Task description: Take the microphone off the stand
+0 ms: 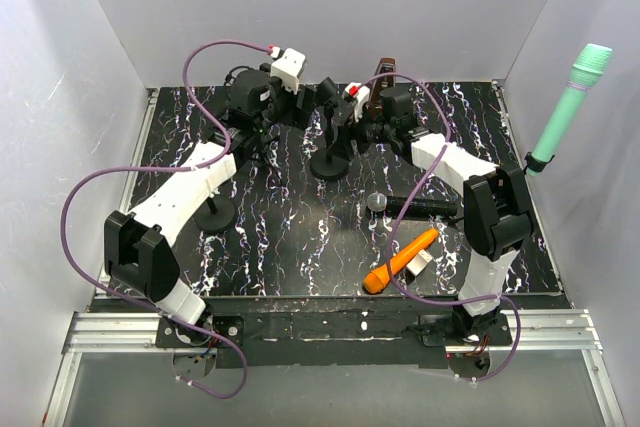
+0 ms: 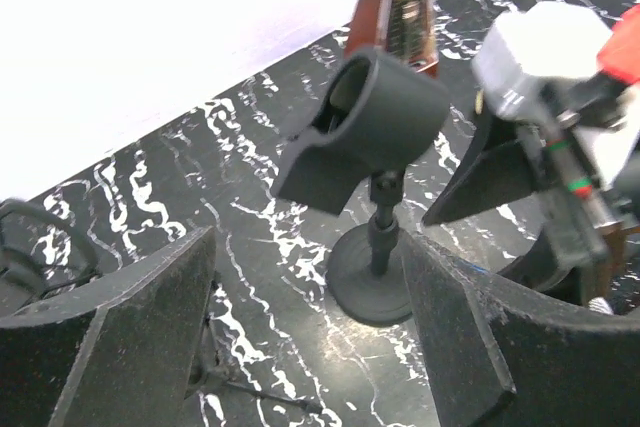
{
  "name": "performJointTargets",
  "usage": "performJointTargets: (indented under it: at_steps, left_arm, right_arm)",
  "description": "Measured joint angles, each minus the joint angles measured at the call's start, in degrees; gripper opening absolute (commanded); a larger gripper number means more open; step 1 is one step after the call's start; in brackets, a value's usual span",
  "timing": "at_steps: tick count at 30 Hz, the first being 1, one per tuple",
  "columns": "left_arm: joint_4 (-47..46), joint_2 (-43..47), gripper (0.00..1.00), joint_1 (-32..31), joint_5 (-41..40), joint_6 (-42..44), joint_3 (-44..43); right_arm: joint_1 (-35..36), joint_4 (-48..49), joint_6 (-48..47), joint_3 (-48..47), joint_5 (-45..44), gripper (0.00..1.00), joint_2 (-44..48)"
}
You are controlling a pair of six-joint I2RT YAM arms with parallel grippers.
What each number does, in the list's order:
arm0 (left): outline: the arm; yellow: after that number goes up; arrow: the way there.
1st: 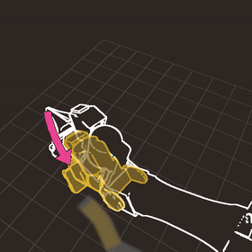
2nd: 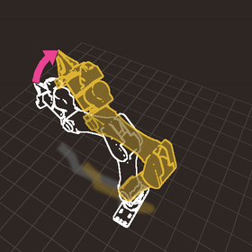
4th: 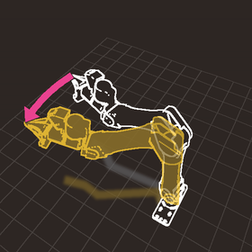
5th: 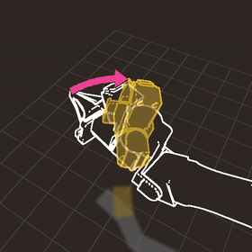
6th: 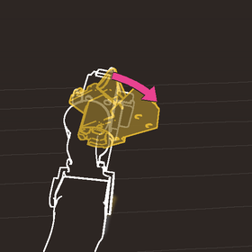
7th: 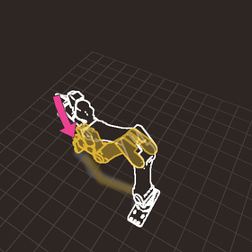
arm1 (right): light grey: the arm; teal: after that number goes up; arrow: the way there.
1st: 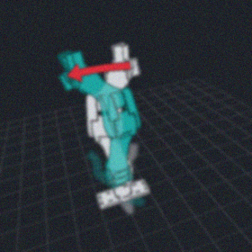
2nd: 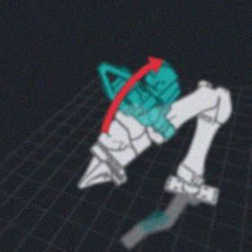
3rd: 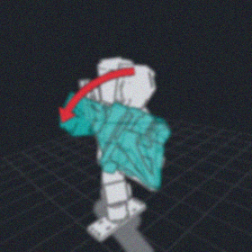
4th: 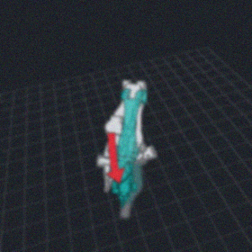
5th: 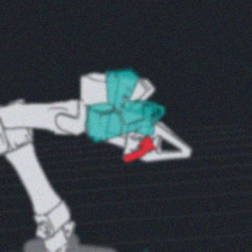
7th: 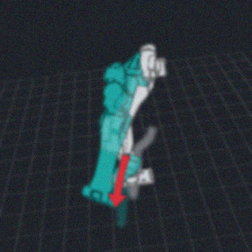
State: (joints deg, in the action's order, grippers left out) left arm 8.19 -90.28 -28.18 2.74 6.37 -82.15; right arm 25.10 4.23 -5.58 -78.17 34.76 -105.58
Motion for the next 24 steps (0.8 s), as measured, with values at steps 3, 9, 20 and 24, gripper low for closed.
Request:
performJointTargets:
  at_steps: [3, 9, 20, 24]
  left_arm:
    - [0.02, 0.0, 0.78, -0.17, 3.19, 0.17, -0.31]
    - [-1.05, -1.2, 0.85, -0.48, 9.73, 0.83, -0.44]
    - [-8.74, -11.87, 0.67, -1.55, 10.58, 1.84, -6.67]
    - [-10.58, -14.12, 0.41, -2.25, 9.55, 4.55, -7.69]
  right_arm:
    - [-0.33, -4.22, -1.05, 1.44, 1.29, 0.82, 0.59]
    - [-1.92, -9.09, -0.66, 6.73, 3.63, 0.82, 6.54]
    - [-2.78, -9.75, 2.01, 8.66, 4.57, 0.8, 16.52]
    - [-2.75, -9.86, 2.75, 8.98, 4.15, 0.8, 16.5]
